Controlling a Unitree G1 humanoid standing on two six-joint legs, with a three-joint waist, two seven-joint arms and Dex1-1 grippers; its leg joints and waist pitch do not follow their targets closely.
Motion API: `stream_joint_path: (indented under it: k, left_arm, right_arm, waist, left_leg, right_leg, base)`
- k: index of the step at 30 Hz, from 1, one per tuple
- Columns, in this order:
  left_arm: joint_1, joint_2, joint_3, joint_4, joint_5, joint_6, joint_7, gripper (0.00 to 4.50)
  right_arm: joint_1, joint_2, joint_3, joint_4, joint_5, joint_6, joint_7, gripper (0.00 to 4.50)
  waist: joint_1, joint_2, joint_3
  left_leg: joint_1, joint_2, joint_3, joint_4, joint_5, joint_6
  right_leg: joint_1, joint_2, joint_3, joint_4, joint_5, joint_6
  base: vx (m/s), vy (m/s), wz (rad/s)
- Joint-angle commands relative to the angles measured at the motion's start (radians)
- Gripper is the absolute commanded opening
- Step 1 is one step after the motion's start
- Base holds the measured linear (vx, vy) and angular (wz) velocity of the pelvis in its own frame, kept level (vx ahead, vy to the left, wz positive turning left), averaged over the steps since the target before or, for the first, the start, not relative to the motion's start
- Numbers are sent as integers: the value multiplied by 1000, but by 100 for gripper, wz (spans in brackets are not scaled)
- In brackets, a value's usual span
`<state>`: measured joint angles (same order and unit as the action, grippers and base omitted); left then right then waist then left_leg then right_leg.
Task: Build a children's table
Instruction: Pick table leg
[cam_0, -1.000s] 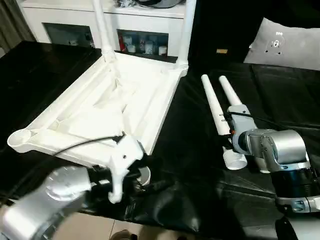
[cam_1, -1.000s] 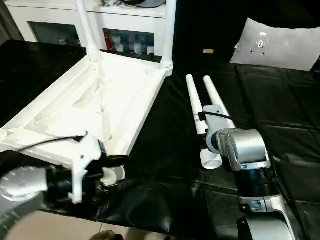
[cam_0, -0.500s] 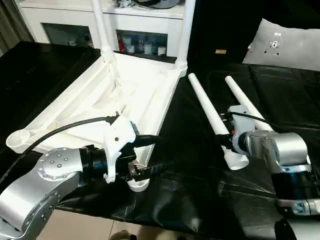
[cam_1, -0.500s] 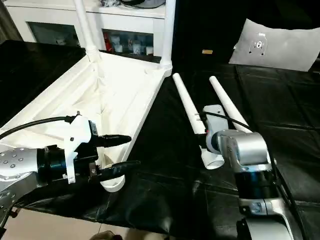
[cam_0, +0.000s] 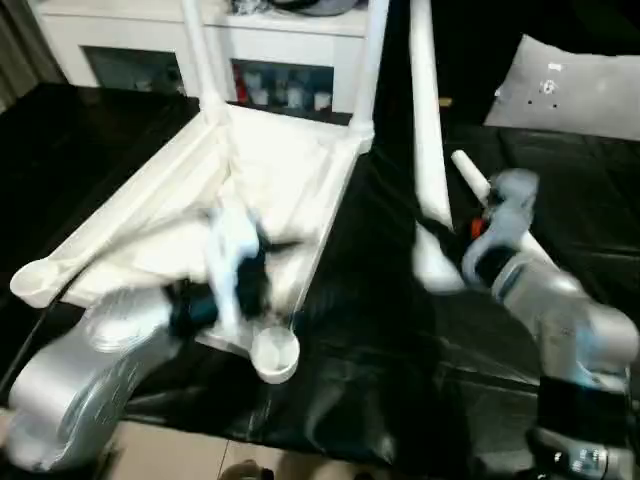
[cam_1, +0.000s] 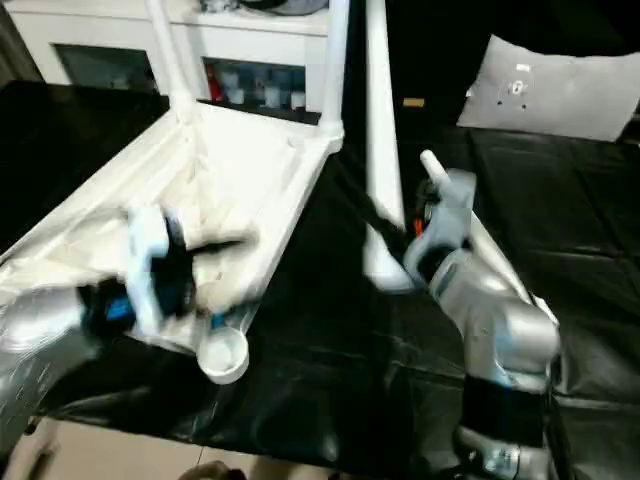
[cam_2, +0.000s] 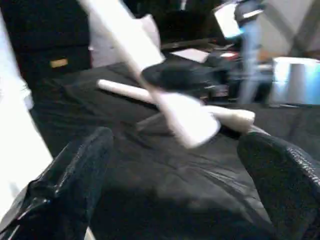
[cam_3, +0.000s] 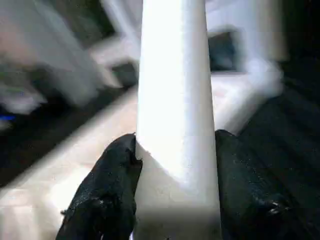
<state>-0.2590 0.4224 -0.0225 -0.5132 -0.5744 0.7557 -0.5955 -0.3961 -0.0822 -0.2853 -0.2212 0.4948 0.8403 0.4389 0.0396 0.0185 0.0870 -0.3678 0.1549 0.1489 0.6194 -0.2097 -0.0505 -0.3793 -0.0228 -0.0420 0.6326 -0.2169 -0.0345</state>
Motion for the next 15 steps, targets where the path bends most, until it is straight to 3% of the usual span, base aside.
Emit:
stream_joint_path:
  k: [1,2,3,4,5,6,10,11,15]
  left_arm:
    - [-44,-57,42,61,-44,41,60,450]
    - [-52,-71,50,71,-56,46,70,450]
    - [-82,-121,81,101,-103,57,101,450]
    - [-117,-182,121,137,-165,66,146,450]
    - [-145,-224,151,164,-210,71,180,433]
    - [-145,-224,151,164,-210,71,180,422]
    - [-219,-309,215,238,-308,63,256,416]
    - [-221,-310,216,240,-309,63,258,416]
    - [-258,-338,232,259,-321,104,274,416]
  right_arm:
    - [36,2,25,-33,79,-36,102,188]
    - [41,2,32,-36,86,-39,116,188]
    - [57,9,49,-43,119,-40,163,188]
    - [72,16,64,-48,153,-31,211,188]
    - [81,22,72,-51,180,-18,245,188]
    - [81,22,72,-51,180,-18,245,188]
    - [110,20,98,-64,240,-1,322,188]
    - [111,20,99,-65,242,-1,324,188]
    - [126,-1,128,-67,271,-20,363,188]
  waist:
    - [5,10,-75]
    - [9,12,-76]
    - [11,3,-75]
    - [13,4,-77]
    - [18,3,-75]
    - [24,1,-76]
    - [28,-3,-75]
    - [31,-8,-75]
    - [33,-6,-75]
  left_leg:
    - [6,64,-19,-72,-62,4]
    - [8,63,-15,-68,-65,4]
    - [2,63,-19,-71,-57,6]
    - [0,60,-16,-69,-53,9]
    - [6,63,-14,-66,-72,16]
    - [0,64,-18,-67,-63,19]
    - [-2,62,-18,-66,-43,31]
    - [-3,62,-18,-67,-36,37]
    - [-1,63,-19,-67,-31,35]
  right_leg:
    - [51,-106,60,-73,-86,-191]
    - [49,-108,61,-77,-83,-196]
    - [56,-110,60,-76,-79,-203]
    - [56,-109,60,-75,-78,-205]
    - [50,-113,61,-83,-95,-217]
    - [56,-116,59,-79,-98,-222]
    - [54,-113,59,-82,-110,-196]
    - [55,-113,59,-81,-119,-182]
    - [51,-114,57,-85,-149,-163]
  base:
    - [0,0,0]
    - [0,0,0]
    - [0,0,0]
    - [0,0,0]
    - [0,0,0]
    - [0,0,0]
    - [0,0,0]
    - [0,0,0]
    - [0,0,0]
